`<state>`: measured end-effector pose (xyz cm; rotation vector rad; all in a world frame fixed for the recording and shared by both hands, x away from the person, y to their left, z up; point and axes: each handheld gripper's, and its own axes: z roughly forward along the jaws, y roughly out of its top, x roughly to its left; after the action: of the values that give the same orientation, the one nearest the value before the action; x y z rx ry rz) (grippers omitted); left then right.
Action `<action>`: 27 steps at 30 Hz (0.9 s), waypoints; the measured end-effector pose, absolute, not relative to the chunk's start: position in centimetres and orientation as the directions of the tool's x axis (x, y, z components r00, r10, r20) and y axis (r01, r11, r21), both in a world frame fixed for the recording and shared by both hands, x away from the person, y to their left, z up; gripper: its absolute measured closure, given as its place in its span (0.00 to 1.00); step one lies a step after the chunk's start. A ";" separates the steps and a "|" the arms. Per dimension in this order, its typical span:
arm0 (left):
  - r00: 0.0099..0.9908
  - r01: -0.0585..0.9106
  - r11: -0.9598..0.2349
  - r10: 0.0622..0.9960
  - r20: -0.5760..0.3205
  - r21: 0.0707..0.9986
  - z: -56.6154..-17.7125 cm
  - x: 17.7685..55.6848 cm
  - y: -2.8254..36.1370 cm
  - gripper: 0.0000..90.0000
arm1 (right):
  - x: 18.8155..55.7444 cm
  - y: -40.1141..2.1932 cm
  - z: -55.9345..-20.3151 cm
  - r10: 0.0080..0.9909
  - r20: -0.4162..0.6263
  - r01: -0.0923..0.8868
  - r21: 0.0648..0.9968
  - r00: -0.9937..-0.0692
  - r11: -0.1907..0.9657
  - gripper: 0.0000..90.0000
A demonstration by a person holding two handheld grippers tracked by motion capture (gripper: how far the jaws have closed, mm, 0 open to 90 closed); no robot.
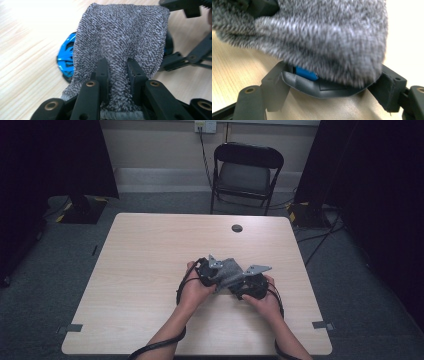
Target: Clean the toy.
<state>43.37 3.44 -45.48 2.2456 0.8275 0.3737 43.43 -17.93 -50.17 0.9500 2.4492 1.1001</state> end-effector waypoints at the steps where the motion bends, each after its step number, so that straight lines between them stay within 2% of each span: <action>1: 0.751 0.457 -0.544 0.660 0.022 0.703 -45.5 43.4 3.5 0.83 | 43.4 -17.9 -50.2 0.673 0.003 0.450 0.747 -0.739 0.490 0.26; 17: 0.729 0.479 -0.530 0.685 0.019 0.700 -45.7 44.6 4.6 0.83 | 43.4 -17.9 -50.2 0.673 0.003 0.450 0.747 -0.740 0.490 0.26; 27: 0.683 0.514 -0.511 0.730 0.032 0.689 -45.8 45.9 6.3 0.83 | 43.5 -17.9 -50.2 0.672 0.004 0.450 0.746 -0.740 0.491 0.26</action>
<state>45.87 6.31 -45.83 2.2291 0.9508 0.4209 43.45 -17.93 -50.16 0.9498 2.4511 1.1005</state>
